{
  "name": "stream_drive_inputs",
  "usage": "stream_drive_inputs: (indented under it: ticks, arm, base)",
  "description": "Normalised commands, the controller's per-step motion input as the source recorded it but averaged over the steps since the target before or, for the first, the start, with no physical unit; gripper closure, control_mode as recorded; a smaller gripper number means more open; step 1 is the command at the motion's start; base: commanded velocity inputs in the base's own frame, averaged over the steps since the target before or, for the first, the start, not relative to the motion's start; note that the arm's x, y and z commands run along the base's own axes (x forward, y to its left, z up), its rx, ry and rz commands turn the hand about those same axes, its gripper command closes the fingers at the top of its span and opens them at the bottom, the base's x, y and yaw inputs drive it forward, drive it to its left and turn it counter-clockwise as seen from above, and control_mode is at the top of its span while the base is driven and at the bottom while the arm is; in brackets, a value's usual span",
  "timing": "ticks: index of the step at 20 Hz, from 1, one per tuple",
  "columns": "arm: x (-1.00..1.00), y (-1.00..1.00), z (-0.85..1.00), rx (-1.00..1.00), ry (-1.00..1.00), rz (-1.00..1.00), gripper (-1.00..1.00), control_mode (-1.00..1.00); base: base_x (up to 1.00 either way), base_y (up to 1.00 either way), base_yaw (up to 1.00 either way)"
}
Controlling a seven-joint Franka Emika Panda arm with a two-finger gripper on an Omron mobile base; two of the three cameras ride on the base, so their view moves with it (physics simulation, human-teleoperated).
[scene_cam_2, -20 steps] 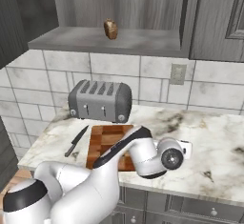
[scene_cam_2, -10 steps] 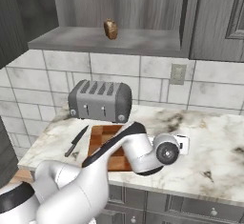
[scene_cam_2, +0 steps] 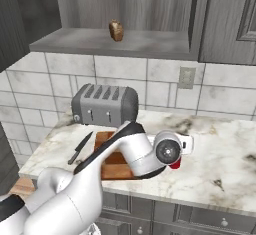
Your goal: Pick the bread, place it on the cutting board, pick the jam, place it on the counter, and close the cabinet.
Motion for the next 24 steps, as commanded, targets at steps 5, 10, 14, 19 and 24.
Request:
stream_drive_inputs:
  ticks: [5, 10, 14, 19, 24]
  arm:
    - [-0.15, 0.09, 0.3, 0.0, 0.0, 0.0, -1.0, -1.0]
    - [-0.16, 0.16, 0.3, 0.0, 0.0, 0.0, -1.0, -1.0]
    - [-0.19, 0.21, 0.32, 0.0, 0.0, 0.0, -1.0, -1.0]
    - [-0.26, 0.22, 0.31, 0.0, 0.0, 0.0, -1.0, -1.0]
    - [-0.35, 0.19, 0.35, 0.0, 0.0, 0.0, -1.0, -1.0]
  base:
    - [0.0, 0.0, 0.0]
    - [0.0, 0.0, 0.0]
    - [0.0, 0.0, 0.0]
    - [0.0, 0.0, 0.0]
    - [0.0, 0.0, 0.0]
